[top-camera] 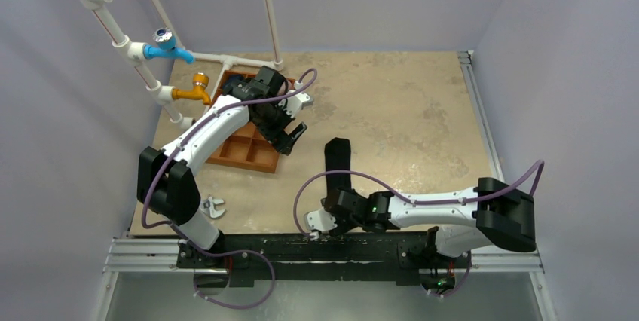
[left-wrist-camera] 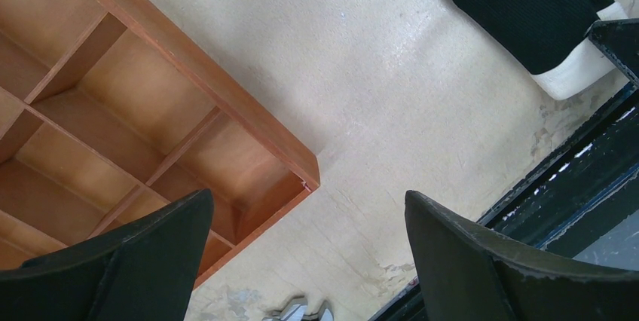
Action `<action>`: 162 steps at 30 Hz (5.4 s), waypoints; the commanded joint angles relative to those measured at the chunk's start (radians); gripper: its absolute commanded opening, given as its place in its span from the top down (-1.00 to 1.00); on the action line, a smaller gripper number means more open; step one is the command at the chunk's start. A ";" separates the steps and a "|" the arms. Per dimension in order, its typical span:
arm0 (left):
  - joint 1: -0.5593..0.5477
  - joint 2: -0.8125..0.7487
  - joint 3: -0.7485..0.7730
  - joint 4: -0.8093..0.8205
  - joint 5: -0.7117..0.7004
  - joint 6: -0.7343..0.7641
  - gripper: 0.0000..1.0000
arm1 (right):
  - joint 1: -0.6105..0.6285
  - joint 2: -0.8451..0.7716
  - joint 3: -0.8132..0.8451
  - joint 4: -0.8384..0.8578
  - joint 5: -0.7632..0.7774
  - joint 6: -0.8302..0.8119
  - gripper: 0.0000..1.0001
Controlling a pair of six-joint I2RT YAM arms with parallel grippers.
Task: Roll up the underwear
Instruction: Roll the underwear to the center of the board.
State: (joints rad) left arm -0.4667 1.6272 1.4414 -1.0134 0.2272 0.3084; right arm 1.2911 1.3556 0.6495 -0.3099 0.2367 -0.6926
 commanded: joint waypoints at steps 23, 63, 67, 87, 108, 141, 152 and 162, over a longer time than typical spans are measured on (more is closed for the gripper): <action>0.003 -0.047 -0.031 0.014 0.035 0.031 -0.91 | -0.009 0.040 -0.093 0.141 0.024 0.006 0.69; 0.084 -0.495 -0.509 0.403 0.326 0.016 -0.90 | -0.758 0.386 0.487 -0.470 -1.001 -0.083 1.00; 0.027 -0.474 -0.515 0.401 0.323 0.076 -0.89 | -0.792 0.500 0.570 -0.577 -1.083 -0.140 1.00; -0.504 -0.111 -0.489 0.799 0.080 0.108 -0.89 | -0.862 0.781 0.679 -1.050 -1.266 -0.498 1.00; -0.649 0.037 -0.513 1.045 -0.010 0.131 -0.55 | -0.880 0.795 0.668 -1.048 -1.255 -0.510 1.00; -0.668 0.161 -0.371 0.721 0.067 0.117 1.00 | -0.893 0.707 0.678 -0.943 -1.171 -0.369 0.38; -0.621 0.243 -0.219 0.509 0.196 0.053 1.00 | -1.021 0.571 0.668 -0.867 -1.089 -0.257 0.03; -0.547 0.420 0.013 0.294 0.348 -0.002 1.00 | -1.204 0.442 0.587 -0.733 -1.013 -0.159 0.07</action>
State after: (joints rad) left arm -1.0363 1.9770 1.3739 -0.5991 0.4892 0.3389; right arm 0.1452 1.8832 1.2648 -1.1114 -0.8127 -0.9051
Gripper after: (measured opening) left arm 0.058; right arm 0.466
